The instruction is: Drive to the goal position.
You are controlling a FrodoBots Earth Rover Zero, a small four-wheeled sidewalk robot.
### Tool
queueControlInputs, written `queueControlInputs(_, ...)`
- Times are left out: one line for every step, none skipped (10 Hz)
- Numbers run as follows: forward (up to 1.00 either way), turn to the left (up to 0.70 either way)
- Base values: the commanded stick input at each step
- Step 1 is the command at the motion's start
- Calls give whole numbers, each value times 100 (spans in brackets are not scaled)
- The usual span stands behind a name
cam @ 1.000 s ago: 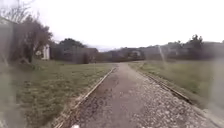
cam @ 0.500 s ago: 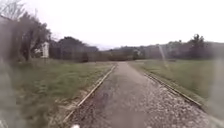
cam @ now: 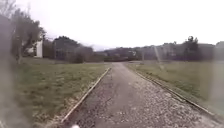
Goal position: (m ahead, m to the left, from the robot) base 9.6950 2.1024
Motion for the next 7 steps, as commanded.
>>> queueControlInputs(70, 0)
queueControlInputs(70, 0)
queueControlInputs(70, 0)
queueControlInputs(70, 0)
queueControlInputs(70, 0)
queueControlInputs(70, -25)
queueControlInputs(70, -34)
